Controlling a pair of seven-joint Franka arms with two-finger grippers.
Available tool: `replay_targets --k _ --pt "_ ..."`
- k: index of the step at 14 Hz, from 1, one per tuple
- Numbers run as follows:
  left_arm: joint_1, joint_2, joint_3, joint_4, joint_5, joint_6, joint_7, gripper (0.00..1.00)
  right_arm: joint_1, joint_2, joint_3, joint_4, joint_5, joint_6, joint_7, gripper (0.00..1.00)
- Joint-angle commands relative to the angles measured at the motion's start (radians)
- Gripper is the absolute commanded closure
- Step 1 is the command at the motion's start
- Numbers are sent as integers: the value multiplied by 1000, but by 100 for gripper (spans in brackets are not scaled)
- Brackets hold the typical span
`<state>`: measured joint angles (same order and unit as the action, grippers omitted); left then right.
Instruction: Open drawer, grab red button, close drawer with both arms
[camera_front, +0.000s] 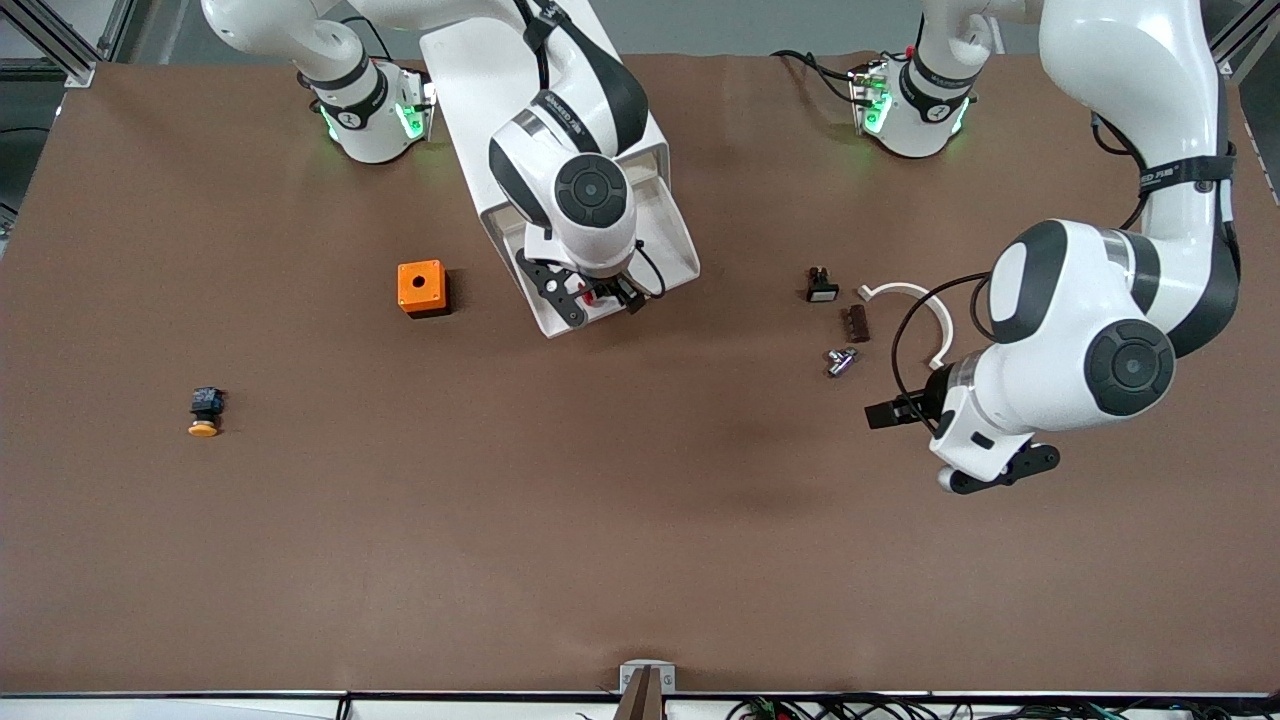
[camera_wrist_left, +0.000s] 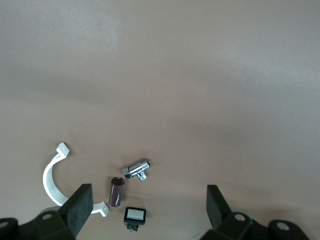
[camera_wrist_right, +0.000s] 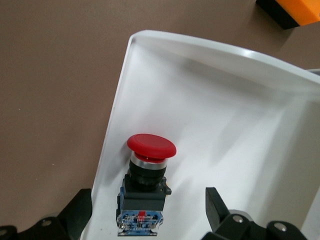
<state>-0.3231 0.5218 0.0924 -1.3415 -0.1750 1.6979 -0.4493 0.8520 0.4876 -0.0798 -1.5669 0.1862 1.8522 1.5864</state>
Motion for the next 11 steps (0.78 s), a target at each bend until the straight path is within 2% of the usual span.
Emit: replay_targets --k 1,2,5,8,10,11 --pt "-8 -88 -5 -91 32 23 4 0 15 8 -9 1 19 13 15 0" --pt "-8 -95 -6 -100 32 26 3 0 19 8 -9 1 21 13 15 7" --pt "-11 -109 -11 -99 32 26 -2 0 22 8 -9 1 19 12 15 46" --pt "-8 -124 -16 -97 32 26 -3 0 32 8 -9 2 19 12 15 76" --pt "-10 -126 -17 -93 32 31 -2 0 36 8 -9 5 18 10 14 89" --pt "-11 -126 -17 -93 32 35 -3 0 36 8 -9 10 18 7 15 91"
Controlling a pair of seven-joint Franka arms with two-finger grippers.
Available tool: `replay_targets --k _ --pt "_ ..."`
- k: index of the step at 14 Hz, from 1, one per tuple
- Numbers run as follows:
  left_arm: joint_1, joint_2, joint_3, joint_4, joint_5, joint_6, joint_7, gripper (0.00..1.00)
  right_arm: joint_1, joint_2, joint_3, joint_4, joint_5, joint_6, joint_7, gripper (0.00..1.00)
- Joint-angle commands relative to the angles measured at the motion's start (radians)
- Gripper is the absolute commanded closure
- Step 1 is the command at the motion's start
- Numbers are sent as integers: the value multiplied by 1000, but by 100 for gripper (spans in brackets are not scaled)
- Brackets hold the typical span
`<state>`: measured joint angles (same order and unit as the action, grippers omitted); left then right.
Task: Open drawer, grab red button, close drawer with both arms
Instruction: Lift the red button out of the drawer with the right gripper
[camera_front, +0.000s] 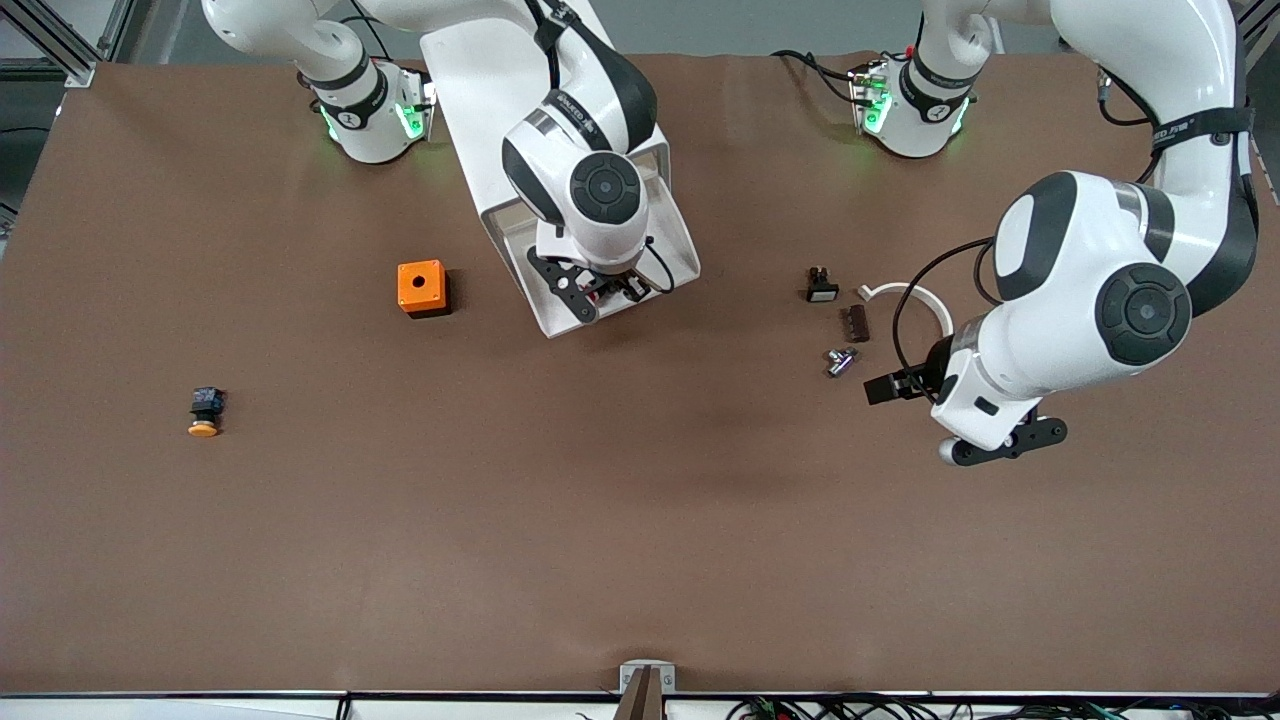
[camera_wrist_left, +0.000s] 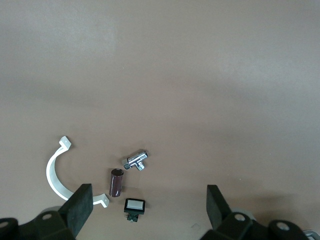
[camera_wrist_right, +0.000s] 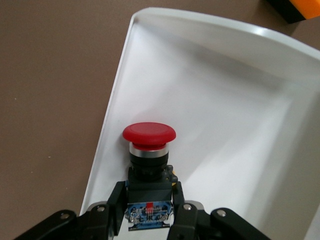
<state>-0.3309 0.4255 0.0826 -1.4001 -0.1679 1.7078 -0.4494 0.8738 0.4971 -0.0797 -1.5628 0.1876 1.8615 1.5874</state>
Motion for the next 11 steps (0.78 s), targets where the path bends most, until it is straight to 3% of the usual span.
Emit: replay_targets --k 1,3,8,11 --pt "-4 -31 -12 -34 25 27 -2 0 13 -3 -9 7 16 -7 13 91" --pt "-2 -31 -30 -33 25 45 -2 0 5 -6 -11 23 16 -16 9 91" --pt "-2 -50 -98 -33 57 82 -2 0 -28 -14 -15 124 16 -186 0 90" --pt "-10 -31 -142 -33 56 176 -5 0 -97 -40 -15 142 13 -235 -44 90"
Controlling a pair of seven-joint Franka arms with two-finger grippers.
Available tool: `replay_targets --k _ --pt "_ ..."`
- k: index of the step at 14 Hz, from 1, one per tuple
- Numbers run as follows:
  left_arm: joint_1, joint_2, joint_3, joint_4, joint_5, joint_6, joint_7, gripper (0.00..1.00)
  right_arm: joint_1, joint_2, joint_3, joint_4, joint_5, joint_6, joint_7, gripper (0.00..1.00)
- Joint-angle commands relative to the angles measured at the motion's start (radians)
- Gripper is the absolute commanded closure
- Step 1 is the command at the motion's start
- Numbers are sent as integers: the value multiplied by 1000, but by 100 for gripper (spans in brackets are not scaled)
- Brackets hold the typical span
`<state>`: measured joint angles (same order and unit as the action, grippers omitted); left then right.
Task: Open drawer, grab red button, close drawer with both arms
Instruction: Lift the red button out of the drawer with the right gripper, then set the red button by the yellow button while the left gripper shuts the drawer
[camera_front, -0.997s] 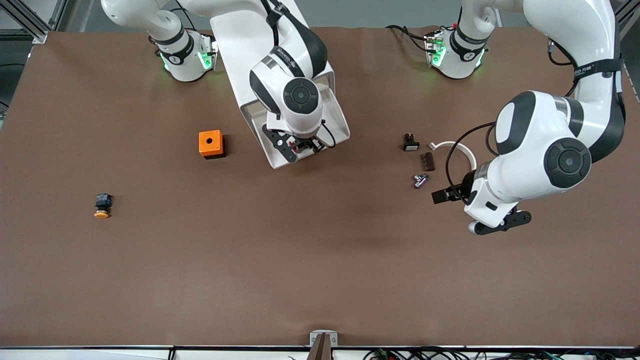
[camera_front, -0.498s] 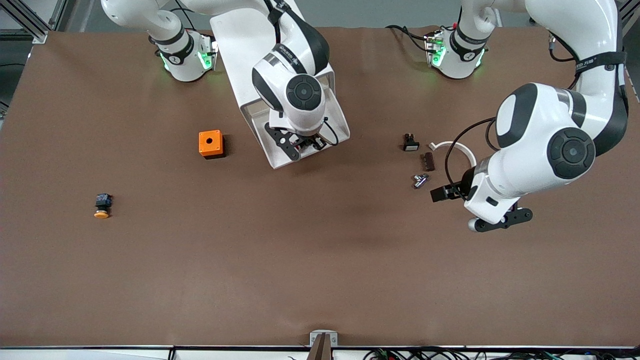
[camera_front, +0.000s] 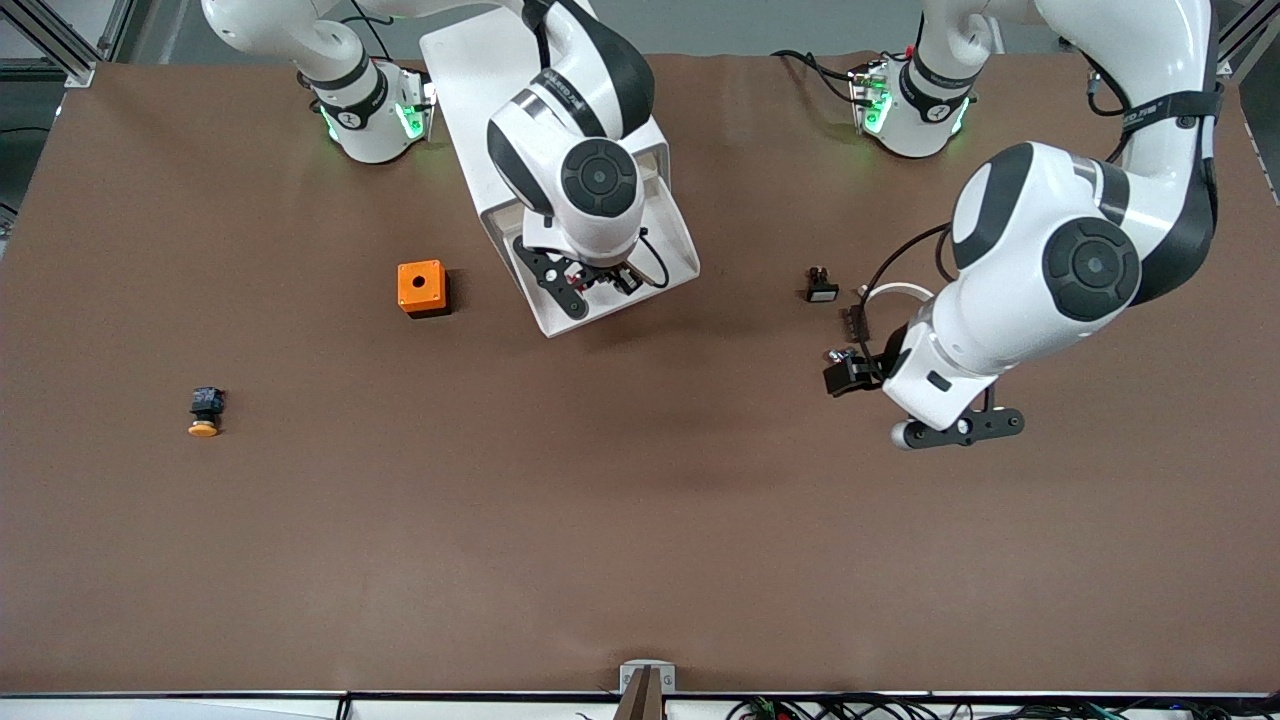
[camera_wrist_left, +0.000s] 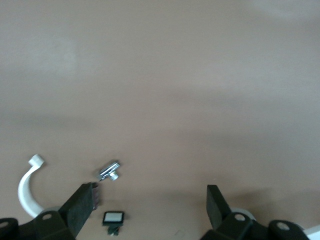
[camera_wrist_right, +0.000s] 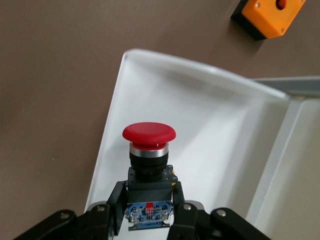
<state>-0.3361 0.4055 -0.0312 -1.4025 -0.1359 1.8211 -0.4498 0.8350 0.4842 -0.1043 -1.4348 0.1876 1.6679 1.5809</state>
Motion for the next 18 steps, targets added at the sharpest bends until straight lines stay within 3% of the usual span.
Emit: replay_targets --k 1,4,9,13,18 --pt "-20 16 -45 -30 25 81 -6 0 -88 -45 8 14 13 -74 -106 90" --pt "-81 111 -50 -27 73 140 -4 0 -172 -90 -3 14 0 -181 -342 90" --pt "-199 249 -49 -27 87 285 -39 0 -365 -130 -5 1 -54 -232 -753 90" --pt "-294 259 -53 -33 76 281 -238 0 -494 -156 -5 -33 -167 -229 -1089 88" --pt "-411 262 -55 -41 75 207 -454 0 -668 -174 -5 -111 -194 -159 -1392 88"
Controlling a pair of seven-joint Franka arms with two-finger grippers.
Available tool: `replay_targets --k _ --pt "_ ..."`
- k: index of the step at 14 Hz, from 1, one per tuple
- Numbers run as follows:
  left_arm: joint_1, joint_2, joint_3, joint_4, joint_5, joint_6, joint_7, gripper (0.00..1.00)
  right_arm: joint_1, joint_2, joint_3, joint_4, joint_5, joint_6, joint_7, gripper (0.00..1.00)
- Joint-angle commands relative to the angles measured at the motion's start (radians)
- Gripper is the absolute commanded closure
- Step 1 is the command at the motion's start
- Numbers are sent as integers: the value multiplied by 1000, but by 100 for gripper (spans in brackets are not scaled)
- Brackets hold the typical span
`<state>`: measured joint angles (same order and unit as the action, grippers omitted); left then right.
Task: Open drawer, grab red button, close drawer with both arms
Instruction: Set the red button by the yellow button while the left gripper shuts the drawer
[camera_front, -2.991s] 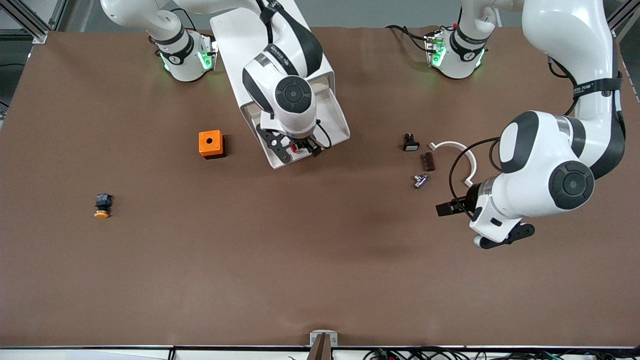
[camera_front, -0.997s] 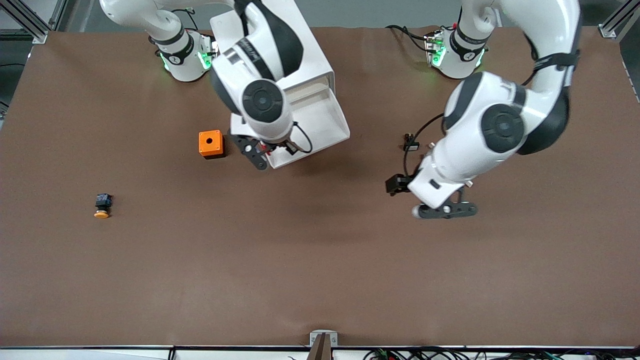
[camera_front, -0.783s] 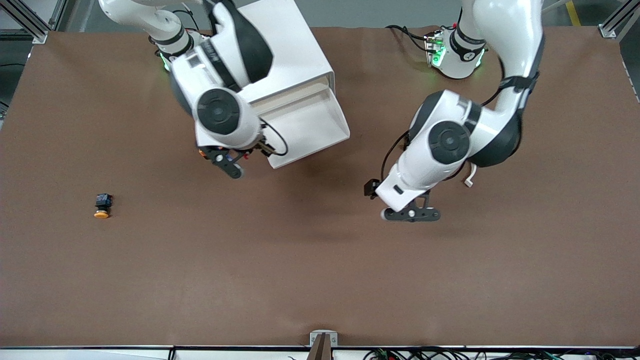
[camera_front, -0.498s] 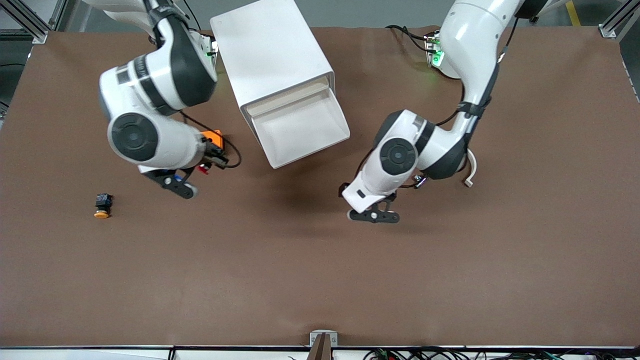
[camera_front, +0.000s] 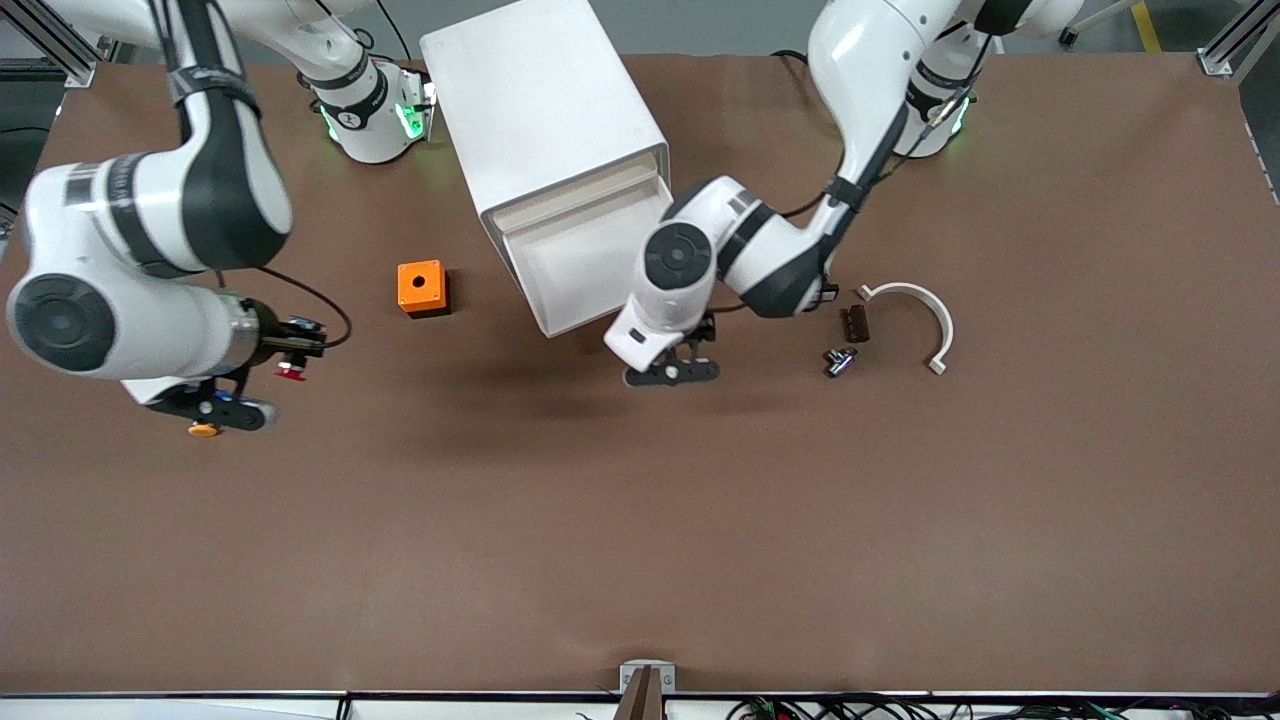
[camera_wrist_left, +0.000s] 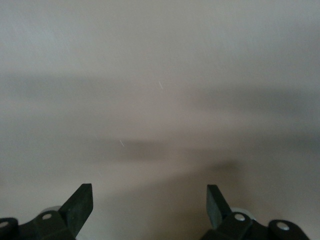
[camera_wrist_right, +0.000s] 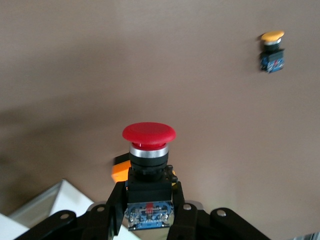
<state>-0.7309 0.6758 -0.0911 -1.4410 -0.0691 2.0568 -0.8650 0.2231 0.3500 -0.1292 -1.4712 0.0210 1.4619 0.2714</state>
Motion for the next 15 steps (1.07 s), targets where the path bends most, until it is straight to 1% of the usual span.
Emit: replay_targets --k 1,3,6,8,11,13,15 --pt "-19 -1 -4 -2 6 -47 -40 0 -79 -51 20 -113 -36 90 -127 88" --pt "-31 2 -25 -4 0 -73 -72 0 -123 -63 20 -179 -42 181 -204 88" --pt "-33 7 -61 -6 -60 -112 -92 0 -155 -59 20 -260 -82 299 -222 88" --pt "-45 7 -78 -6 -78 -142 -121 0 -171 -59 20 -335 -92 412 -222 86" --pt "-73 11 -84 -6 -80 -152 -167 0 -205 -52 20 -443 -95 595 -222 85" --pt "-102 18 -84 -6 -81 -152 -199 0 -205 -43 20 -459 -121 617 -222 85" --pt "-113 25 -84 -6 -92 -152 -207 0 -208 -19 20 -459 -121 643 -222 86"
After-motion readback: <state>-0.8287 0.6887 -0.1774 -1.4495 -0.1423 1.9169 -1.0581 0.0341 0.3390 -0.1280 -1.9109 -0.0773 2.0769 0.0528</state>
